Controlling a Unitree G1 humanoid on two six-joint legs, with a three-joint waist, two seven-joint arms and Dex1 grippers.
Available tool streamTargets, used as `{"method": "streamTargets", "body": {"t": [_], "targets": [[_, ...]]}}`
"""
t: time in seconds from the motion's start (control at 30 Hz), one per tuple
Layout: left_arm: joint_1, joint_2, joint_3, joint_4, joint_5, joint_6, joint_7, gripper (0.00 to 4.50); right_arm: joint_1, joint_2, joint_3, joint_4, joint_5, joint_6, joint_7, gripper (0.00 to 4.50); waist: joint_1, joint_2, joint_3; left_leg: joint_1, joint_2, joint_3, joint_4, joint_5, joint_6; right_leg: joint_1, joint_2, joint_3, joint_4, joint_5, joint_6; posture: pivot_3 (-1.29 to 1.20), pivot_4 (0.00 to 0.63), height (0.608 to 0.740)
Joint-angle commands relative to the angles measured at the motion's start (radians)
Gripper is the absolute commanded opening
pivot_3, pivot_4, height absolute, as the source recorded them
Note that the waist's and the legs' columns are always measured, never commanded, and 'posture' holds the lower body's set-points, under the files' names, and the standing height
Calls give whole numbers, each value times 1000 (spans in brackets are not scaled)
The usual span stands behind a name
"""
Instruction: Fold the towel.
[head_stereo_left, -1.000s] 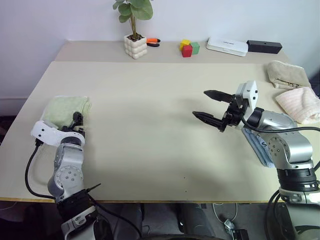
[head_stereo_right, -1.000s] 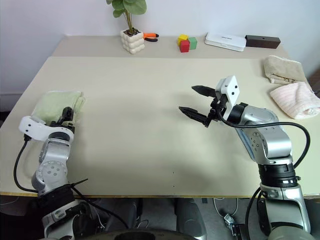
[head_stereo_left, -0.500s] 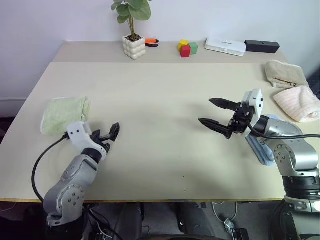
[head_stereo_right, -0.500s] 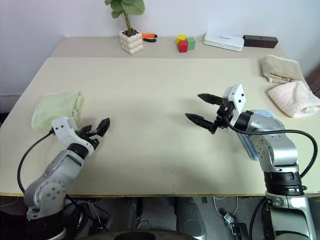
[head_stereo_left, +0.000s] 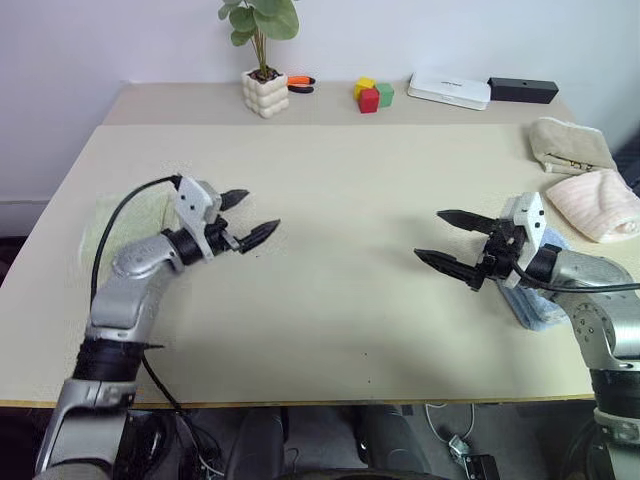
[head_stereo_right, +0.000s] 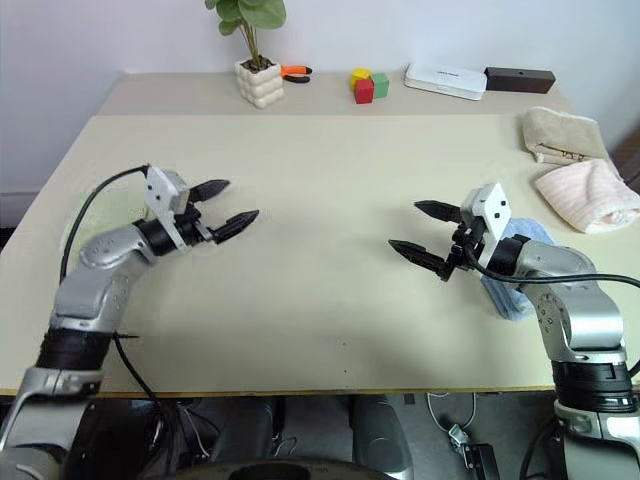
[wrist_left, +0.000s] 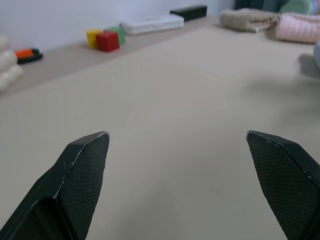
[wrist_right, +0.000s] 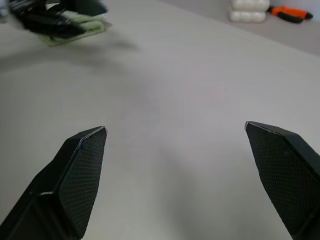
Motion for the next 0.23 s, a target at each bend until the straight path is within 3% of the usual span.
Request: {"method": "streamTargets", "body": {"t": [0.03,0.23], "targets": [[-60,9,49,75,-11,-43,-75,4482,6,-28,-60,-39,17,7,-18,4500,1,0,0,0,0,0,0,0,0,0,0,0,0,0,0,0,150,740],[-65,-34,61,103,24,-74,-48,4482,-25,-45,-50,-26,10,15,-27,4500,1,0,0,0,0,0,0,0,0,0,0,0,1,0,1,0,150,740]]}}
